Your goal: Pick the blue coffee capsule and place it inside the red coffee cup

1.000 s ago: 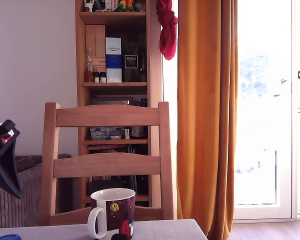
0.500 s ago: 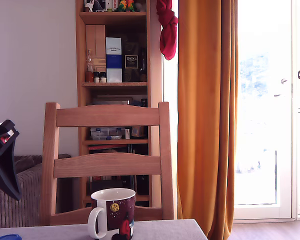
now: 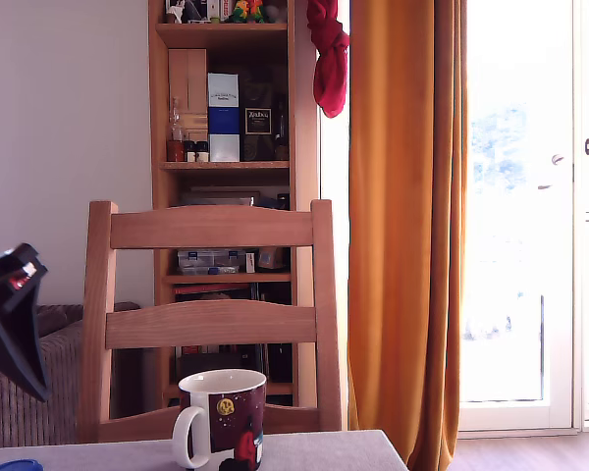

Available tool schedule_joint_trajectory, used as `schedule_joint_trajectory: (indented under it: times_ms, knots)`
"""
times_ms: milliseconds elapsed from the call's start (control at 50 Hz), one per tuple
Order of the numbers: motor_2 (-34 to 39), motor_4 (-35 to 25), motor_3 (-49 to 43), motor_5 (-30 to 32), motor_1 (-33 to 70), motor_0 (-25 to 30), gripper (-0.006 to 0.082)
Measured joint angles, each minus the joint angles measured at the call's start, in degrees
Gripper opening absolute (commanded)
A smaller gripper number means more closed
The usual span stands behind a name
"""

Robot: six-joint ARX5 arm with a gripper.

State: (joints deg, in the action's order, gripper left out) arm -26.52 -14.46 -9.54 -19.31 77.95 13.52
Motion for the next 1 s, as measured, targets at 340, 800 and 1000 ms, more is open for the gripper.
schedule_joint_trajectory:
  times_ms: [340, 800, 1000]
  knots:
    - [-11.63, 3.52, -6.95, 2.97, 15.21, 0.0, 0.0795]
    - [-16.79, 5.81, -7.34, 4.52, 24.24, 0.0, 0.0795]
    - [-17.0, 5.81, -7.08, 4.57, 27.65, 0.0, 0.0795]
